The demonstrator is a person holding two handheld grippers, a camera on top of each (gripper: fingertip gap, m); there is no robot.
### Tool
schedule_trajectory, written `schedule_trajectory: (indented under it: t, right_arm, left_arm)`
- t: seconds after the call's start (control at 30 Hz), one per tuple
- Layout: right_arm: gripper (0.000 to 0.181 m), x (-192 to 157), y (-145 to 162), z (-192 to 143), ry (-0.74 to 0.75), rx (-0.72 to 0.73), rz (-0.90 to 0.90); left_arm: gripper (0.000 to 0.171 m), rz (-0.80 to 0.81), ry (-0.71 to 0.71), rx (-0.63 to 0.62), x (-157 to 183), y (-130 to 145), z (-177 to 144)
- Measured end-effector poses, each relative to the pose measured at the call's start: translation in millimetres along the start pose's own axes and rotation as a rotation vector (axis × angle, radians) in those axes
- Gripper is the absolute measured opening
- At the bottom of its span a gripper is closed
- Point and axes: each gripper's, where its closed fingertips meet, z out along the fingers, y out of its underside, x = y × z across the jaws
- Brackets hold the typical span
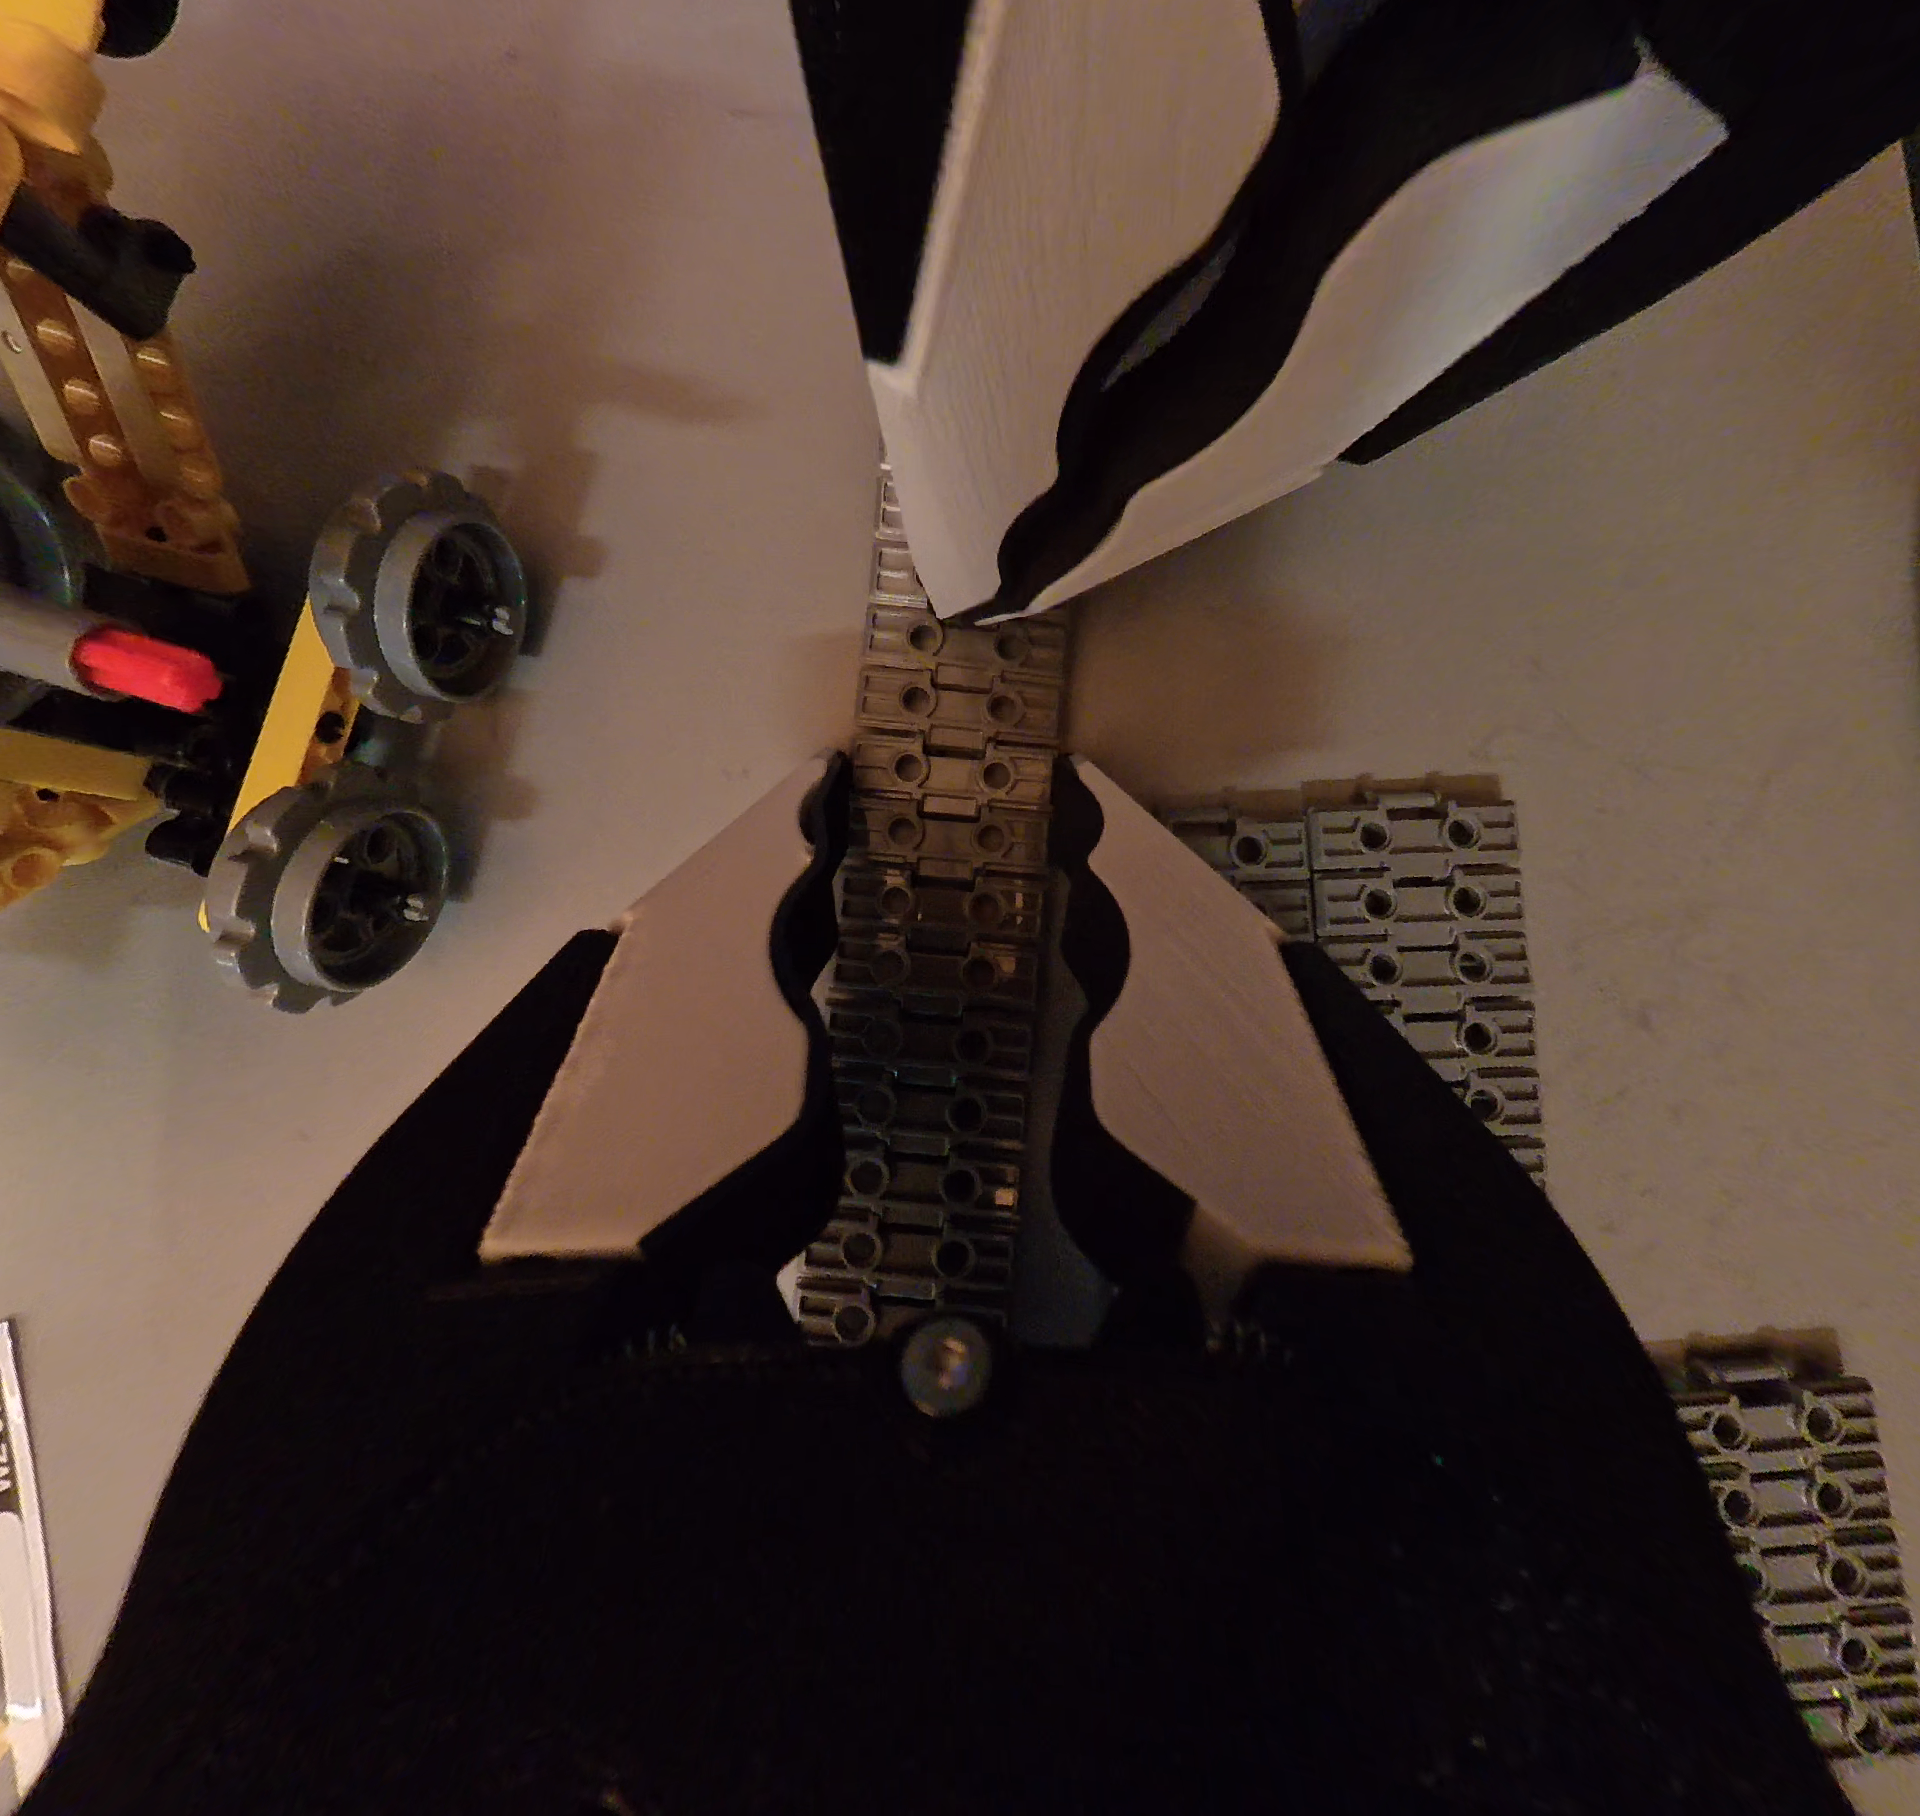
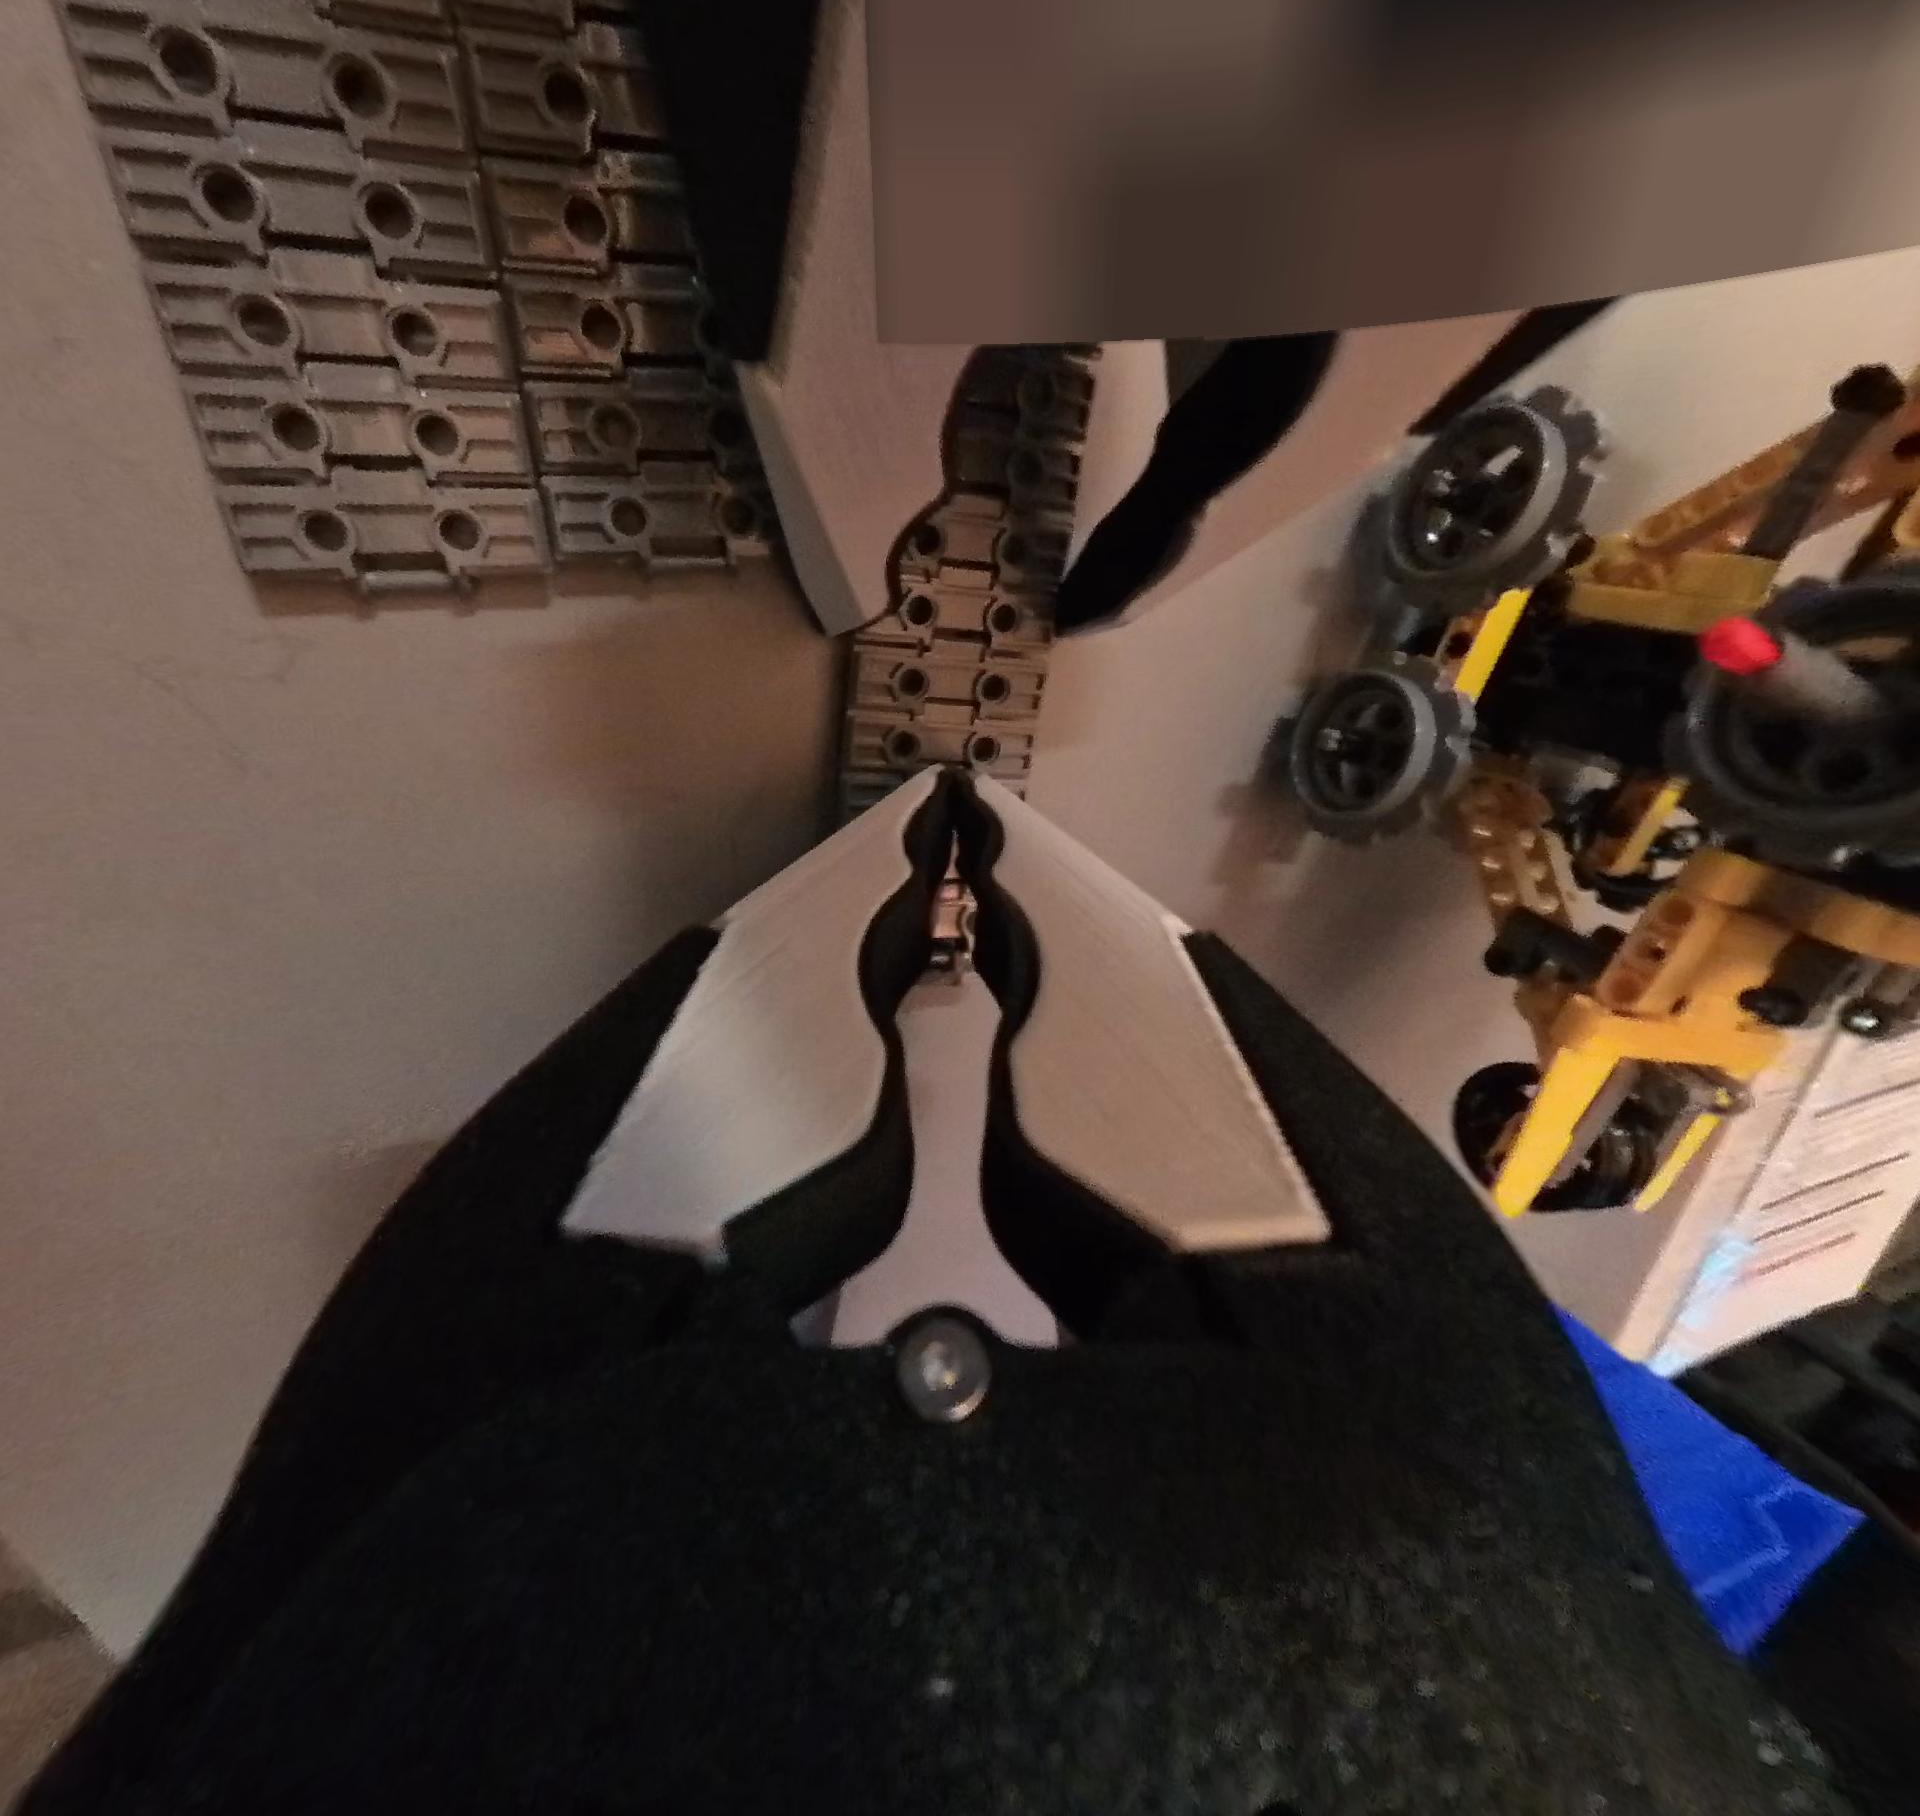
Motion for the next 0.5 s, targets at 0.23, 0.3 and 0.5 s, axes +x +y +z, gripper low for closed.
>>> schedule_trajectory:
  t: [0.23,0.3,0.5]
  right_arm:
    - [0.022,11.7,3.6,-11.6,0.109,0.188,0.205]
    - [0.04,16.3,11.0,-22.9,0.143,0.242,0.309]
    - [0.076,-15.2,30.1,-10.8,0.08,0.283,0.566]
  left_arm:
    - [0.037,-0.004,-0.016,0.01,-1.7,-0.4,0.1]
    - [0.037,-0.007,-0.011,0.012,-2.0,-0.6,0.1]
    - [0.037,-0.032,0.006,0.008,-2.3,-2.0,-0.4]
